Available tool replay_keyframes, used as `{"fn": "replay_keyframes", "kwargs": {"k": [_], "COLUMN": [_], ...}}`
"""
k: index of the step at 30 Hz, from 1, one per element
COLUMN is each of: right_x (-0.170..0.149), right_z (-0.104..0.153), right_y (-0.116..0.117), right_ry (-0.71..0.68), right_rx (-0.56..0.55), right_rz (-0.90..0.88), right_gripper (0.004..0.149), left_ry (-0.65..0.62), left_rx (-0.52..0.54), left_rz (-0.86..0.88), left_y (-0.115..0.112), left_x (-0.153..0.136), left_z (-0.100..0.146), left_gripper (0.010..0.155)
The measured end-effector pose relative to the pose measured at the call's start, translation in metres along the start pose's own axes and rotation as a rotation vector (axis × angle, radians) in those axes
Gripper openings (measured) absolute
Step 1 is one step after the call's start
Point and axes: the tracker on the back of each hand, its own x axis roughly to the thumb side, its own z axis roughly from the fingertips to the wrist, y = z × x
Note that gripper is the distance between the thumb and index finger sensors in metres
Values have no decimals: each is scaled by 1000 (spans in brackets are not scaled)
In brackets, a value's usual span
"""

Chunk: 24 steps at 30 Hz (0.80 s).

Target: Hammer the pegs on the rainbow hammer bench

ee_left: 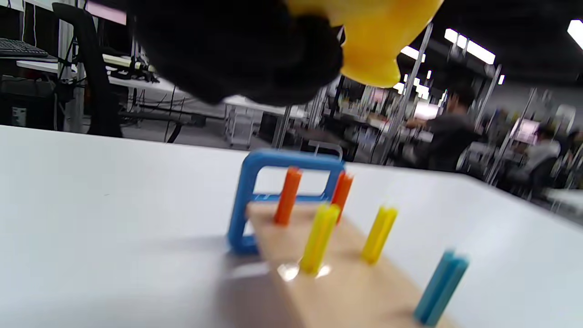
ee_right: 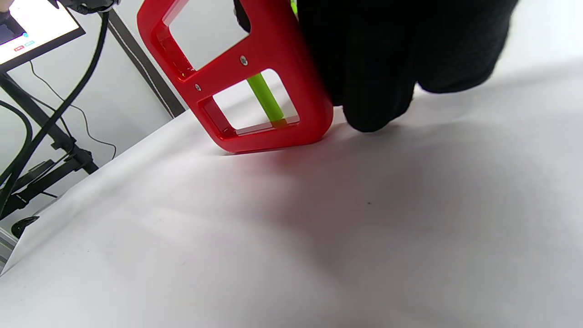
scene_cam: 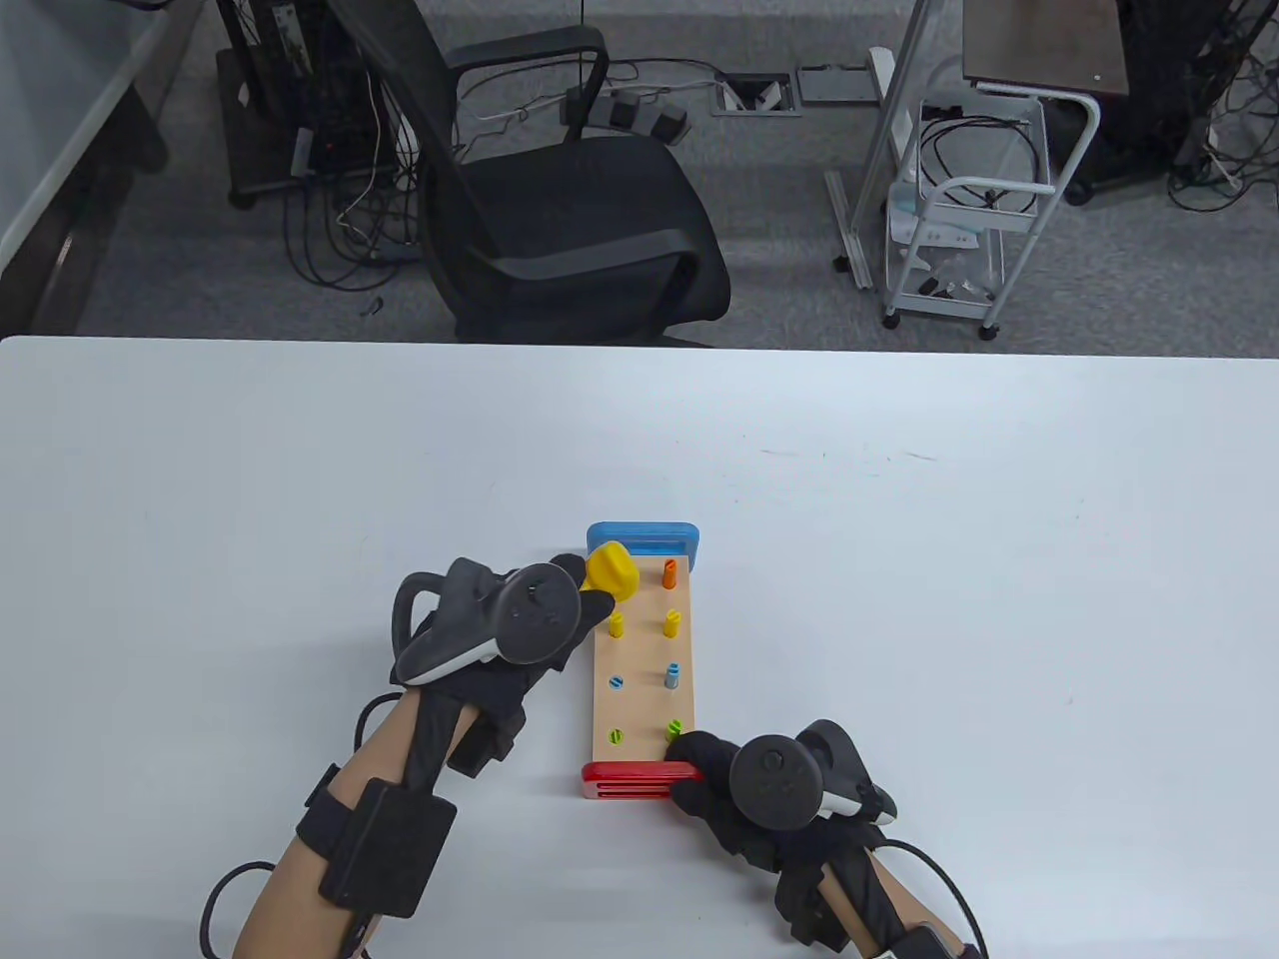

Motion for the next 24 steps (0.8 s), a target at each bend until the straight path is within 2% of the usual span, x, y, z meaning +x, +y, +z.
{"fn": "replay_keyframes", "kwargs": {"k": [2, 3, 4, 5, 6, 7, 8, 9, 12, 14, 16, 17, 18, 19, 20, 21, 22, 23, 24], "right_x": [0, 0, 0, 0, 0, 0, 0, 0, 0, 0, 0, 0, 0, 0, 0, 0, 0, 0, 0], "right_z": [0, 0, 0, 0, 0, 0, 0, 0, 0, 0, 0, 0, 0, 0, 0, 0, 0, 0, 0], "right_y": [0, 0, 0, 0, 0, 0, 0, 0, 0, 0, 0, 0, 0, 0, 0, 0, 0, 0, 0], "right_ry": [-1, -1, 0, 1, 0, 3, 0, -1, 0, -1, -1, -1, -1, 1, 1, 1, -1, -1, 0], "right_rx": [1, 1, 1, 2, 3, 2, -1, -2, 1, 0, 1, 1, 1, -1, 1, 2, -1, 0, 3], "right_rz": [-1, -1, 0, -1, -2, 3, 4, -1, 0, -1, -2, -1, 0, 1, 2, 3, -1, -2, -1], "right_gripper": [61, 61, 61, 61, 61, 61, 61, 61, 61, 61, 61, 61, 61, 61, 61, 61, 61, 61, 61], "left_ry": [-5, 7, 57, 141, 67, 65, 84, 111, 67, 46, 34, 71, 107, 117, 75, 92, 101, 129, 98], "left_rx": [57, 15, -174, -368, -234, -24, -161, -219, 1, 40, 30, -87, -286, -374, -140, -164, -279, -208, -84], "left_rz": [28, -6, -142, -377, -285, -136, -142, -132, 27, 105, 44, -98, -234, -322, -147, -137, -205, -200, -139], "left_y": [-13, -23, -49, -59, -53, -46, -43, -29, -4, -2, -17, -36, -58, -53, -46, -46, -34, -24, -12], "left_x": [-6, -9, -10, -9, -15, -10, -12, -10, -7, -5, -3, -4, -5, -4, -3, -3, 0, 1, 1], "left_z": [0, -2, -9, -11, -5, -7, -8, -6, 1, 4, 3, -3, -9, 0, -5, -8, -8, -4, -2], "left_gripper": [68, 68, 68, 66, 67, 67, 67, 67, 67, 68, 68, 68, 67, 66, 67, 67, 67, 67, 67]}}
